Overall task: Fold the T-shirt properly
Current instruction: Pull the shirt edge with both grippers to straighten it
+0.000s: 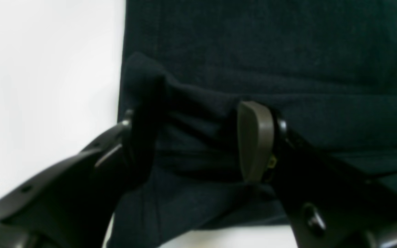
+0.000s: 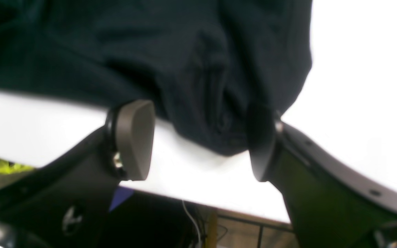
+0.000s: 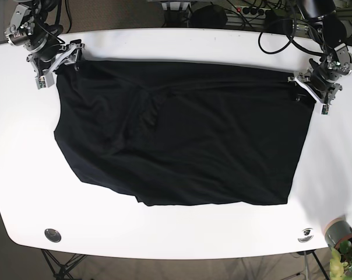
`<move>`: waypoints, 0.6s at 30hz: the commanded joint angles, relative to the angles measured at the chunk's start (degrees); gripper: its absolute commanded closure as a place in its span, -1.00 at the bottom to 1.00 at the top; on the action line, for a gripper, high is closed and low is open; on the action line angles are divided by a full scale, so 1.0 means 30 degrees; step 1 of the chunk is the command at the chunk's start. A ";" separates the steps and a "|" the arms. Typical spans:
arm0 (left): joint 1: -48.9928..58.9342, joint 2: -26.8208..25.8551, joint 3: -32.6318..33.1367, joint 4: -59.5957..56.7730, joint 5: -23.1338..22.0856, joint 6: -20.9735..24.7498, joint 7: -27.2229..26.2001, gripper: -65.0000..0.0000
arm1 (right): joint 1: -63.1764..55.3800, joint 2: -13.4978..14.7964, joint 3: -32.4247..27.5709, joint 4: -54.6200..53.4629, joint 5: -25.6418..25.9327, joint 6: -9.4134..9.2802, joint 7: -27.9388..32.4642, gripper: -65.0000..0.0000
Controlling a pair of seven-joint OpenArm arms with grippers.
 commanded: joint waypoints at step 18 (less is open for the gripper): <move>0.0112 -0.0279 -0.0090 0.0043 0.0258 0.0050 0.0676 -0.04 | 0.1983 0.1284 0.0205 -0.3739 -0.4010 0.2252 0.0898 0.81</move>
